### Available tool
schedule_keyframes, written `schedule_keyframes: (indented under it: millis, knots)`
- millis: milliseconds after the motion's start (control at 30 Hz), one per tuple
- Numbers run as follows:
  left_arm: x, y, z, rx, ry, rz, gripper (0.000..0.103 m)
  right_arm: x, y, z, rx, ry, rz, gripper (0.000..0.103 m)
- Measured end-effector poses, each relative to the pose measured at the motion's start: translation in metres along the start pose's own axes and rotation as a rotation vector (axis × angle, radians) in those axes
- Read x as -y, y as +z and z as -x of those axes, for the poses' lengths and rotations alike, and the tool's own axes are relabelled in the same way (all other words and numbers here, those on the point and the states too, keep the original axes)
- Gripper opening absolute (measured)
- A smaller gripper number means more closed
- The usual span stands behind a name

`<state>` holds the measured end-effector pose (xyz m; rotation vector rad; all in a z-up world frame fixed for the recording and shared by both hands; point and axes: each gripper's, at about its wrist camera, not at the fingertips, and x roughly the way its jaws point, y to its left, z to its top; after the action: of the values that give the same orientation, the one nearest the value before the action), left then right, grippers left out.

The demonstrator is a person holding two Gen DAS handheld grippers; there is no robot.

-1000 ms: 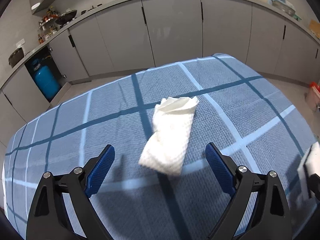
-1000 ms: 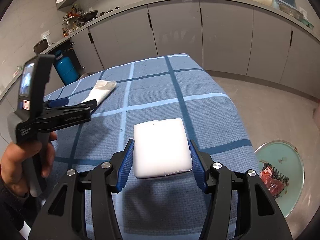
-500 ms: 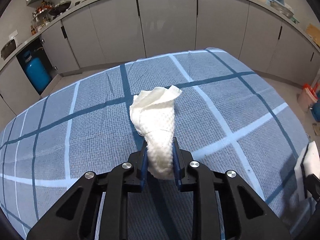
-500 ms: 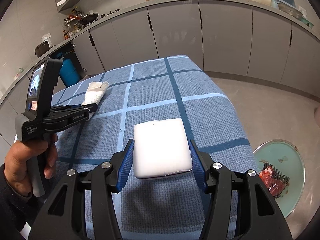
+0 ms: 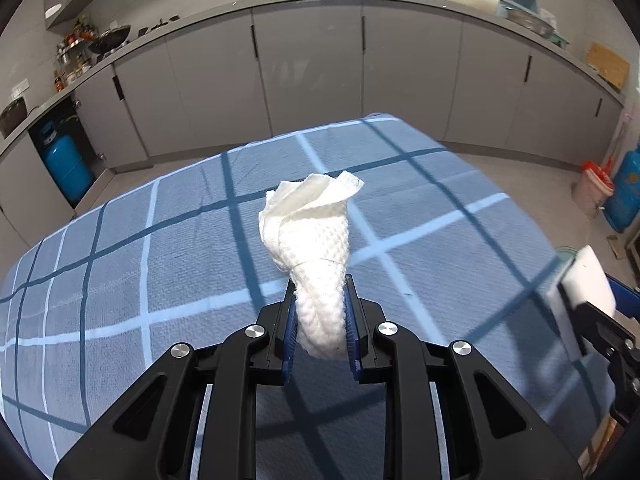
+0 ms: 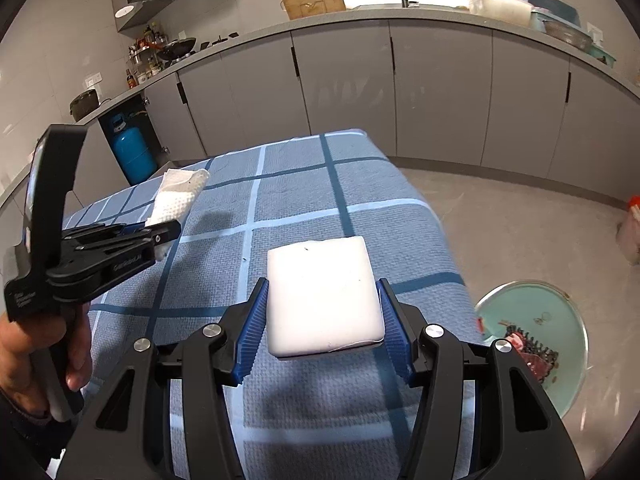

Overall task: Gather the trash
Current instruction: 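Move both tools over the green basin and release the tissue and sponge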

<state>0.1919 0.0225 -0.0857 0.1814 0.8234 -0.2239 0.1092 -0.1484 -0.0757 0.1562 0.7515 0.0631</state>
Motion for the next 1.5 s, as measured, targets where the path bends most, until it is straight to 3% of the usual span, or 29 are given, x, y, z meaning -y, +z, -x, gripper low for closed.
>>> schedule_keyframes:
  millis: [433,933,1500]
  knots:
    - [0.068,0.001,0.029,0.038,-0.076,-0.102,0.022,0.046,-0.009,0.036,0.045,-0.064,-0.062,0.054]
    - [0.158,0.002,0.034,0.05,-0.162,-0.242,0.022,0.123,-0.025,0.069,0.075,-0.184,-0.163,0.054]
    - [0.242,-0.005,0.021,0.02,-0.25,-0.378,0.022,0.195,-0.043,0.066,0.055,-0.252,-0.27,0.054]
